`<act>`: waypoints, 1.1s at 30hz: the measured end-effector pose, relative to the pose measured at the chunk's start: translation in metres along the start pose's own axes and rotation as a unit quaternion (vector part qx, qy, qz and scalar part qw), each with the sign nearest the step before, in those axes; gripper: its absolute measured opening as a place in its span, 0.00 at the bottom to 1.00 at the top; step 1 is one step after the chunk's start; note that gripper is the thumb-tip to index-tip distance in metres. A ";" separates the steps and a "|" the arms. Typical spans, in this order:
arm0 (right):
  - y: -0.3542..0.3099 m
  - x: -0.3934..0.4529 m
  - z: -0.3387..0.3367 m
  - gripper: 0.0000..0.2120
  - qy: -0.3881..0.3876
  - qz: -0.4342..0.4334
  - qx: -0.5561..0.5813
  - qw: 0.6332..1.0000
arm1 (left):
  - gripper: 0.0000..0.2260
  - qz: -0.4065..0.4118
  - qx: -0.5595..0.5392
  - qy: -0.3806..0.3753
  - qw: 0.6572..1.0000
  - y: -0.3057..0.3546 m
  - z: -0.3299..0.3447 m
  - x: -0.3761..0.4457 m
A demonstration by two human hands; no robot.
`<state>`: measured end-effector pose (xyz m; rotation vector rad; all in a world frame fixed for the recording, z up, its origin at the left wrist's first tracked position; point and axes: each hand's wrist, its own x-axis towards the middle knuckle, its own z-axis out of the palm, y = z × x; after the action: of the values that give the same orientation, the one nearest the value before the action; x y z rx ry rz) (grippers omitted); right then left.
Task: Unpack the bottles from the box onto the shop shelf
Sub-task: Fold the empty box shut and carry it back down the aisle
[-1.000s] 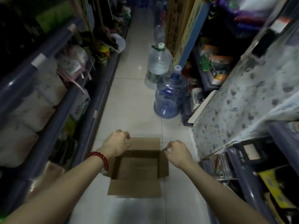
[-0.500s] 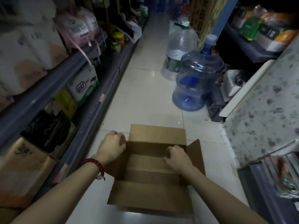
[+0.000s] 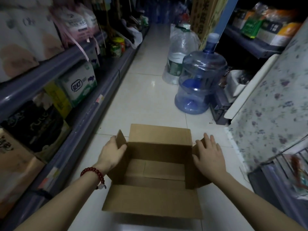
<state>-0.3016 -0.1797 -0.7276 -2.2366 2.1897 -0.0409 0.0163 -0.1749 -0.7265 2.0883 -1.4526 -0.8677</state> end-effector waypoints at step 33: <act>-0.001 0.066 0.063 0.59 -0.095 0.020 0.323 0.941 | 0.20 0.064 0.137 0.040 0.988 0.011 0.080 -0.002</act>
<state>-0.2977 -0.2460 -0.7903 -1.7445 1.7708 -0.4503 -0.0488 -0.1772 -0.7747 2.1641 -1.7227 -0.5547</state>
